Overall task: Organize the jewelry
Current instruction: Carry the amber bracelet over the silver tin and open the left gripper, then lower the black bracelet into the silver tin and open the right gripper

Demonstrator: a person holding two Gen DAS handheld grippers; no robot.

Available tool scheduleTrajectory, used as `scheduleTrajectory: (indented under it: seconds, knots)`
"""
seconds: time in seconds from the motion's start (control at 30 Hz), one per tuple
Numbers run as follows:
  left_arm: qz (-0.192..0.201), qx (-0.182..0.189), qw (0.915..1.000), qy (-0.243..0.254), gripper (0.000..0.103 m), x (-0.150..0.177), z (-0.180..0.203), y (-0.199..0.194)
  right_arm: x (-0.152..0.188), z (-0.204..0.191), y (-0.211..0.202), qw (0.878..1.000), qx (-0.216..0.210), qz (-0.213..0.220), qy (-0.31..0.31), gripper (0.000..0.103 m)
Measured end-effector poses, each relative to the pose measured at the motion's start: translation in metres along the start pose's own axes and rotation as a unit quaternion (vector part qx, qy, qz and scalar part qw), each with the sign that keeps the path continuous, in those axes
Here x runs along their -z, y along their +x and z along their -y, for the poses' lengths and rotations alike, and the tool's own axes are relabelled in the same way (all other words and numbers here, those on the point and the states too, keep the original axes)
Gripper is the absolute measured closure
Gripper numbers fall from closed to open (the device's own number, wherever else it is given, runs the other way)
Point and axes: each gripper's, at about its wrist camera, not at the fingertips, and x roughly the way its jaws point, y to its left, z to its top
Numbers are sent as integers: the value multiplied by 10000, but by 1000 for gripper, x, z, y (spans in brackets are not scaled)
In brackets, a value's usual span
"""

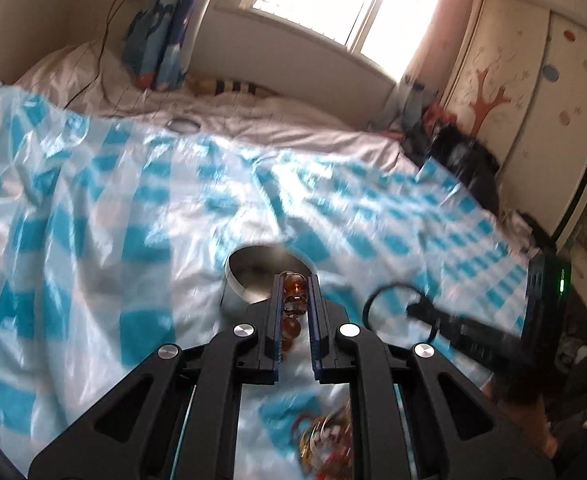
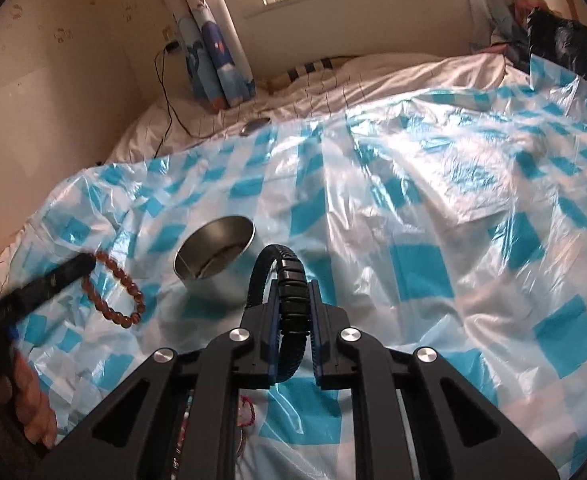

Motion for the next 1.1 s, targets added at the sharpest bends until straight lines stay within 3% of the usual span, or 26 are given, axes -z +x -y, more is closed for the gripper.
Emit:
scheduleTrajectory:
  seconds: [0.2, 0.37, 0.47, 0.57, 0.63, 0.73, 0.83, 0.97, 1.1]
  knots:
    - [27, 185, 9998, -119, 93, -23, -3, 38, -4, -6, -3, 9999, -93, 88, -99, 89]
    - [-484, 95, 9983, -299, 91, -27, -14, 92, -9, -12, 1, 9995, -146, 142, -238, 89]
    - [-788, -188, 9957, -449, 81, -22, -24, 101, -20, -19, 7, 9991, -234, 205, -293, 89]
    - [-498, -443, 9963, -540, 49, -28, -32, 75, -34, -33, 21, 9984, -392, 218, -336, 89]
    - [-358, -598, 9957, -617, 44, -28, -40, 55, -44, -44, 36, 9978, -582, 141, -292, 89]
    - [-512, -720, 9938, -671, 44, -21, -50, 42, -50, -53, 73, 9947, -966, -357, 2, 89]
    - [-791, -881, 9919, -463, 44, -9, -50, 36, -45, -50, 104, 9948, -694, -708, 231, 57]
    - [-1003, -912, 9907, -112, 35, 5, -40, 30, -40, -33, 81, 9965, -535, -522, 385, 54]
    - [-1194, -851, 9892, 37, 33, 22, -28, 25, -20, -7, 38, 9958, -495, -475, 601, 51]
